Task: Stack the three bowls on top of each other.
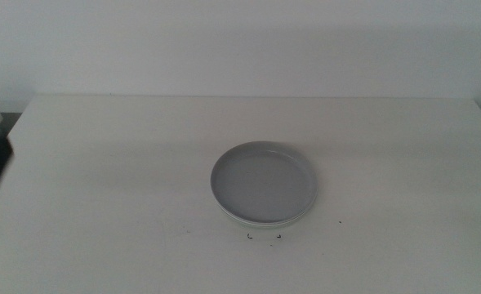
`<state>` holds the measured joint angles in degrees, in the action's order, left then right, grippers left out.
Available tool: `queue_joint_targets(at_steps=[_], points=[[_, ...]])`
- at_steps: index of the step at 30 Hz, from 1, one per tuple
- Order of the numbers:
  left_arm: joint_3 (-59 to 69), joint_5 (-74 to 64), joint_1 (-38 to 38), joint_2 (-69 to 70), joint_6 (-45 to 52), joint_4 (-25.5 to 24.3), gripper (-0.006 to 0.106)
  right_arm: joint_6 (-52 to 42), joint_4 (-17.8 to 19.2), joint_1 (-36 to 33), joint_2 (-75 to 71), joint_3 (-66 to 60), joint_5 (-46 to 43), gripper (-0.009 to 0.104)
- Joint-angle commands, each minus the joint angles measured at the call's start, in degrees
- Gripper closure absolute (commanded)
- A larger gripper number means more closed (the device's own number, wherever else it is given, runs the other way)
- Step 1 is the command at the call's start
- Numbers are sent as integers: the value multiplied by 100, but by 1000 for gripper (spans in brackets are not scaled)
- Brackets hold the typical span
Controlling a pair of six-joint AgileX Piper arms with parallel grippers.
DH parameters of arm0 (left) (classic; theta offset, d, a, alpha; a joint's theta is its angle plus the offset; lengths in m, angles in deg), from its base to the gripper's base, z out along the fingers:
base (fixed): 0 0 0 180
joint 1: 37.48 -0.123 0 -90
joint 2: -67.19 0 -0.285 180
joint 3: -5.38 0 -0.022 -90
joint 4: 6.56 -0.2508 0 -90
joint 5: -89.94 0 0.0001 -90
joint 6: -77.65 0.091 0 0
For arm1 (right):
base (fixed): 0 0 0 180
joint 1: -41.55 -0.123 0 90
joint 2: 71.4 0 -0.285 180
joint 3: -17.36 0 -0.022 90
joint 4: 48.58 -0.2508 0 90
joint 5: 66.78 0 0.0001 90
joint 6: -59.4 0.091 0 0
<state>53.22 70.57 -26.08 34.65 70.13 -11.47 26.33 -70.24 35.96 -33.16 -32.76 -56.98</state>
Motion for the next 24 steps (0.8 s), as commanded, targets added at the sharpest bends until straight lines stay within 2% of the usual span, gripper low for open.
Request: queue_joint_targets(at_steps=[1,3,8,13,24], points=[[601,157,-27,552,-6,-66,7,-15,78,171,-689,-575,-53,2],[1040,157,-63,1079,-6,8,7,-15,78,196,-1236,-1089,-52,2],[1782,157,-63,2061,-6,679,7,-15,78,196,-2399,-1943,-52,2],[2388,169,-63,2476,-6,702,7,-15,78,196,-3046,-2338,-56,2],[2938,441,-446,2476,-6,684,7,-15,78,205,-3046,-2481,-85,2]])
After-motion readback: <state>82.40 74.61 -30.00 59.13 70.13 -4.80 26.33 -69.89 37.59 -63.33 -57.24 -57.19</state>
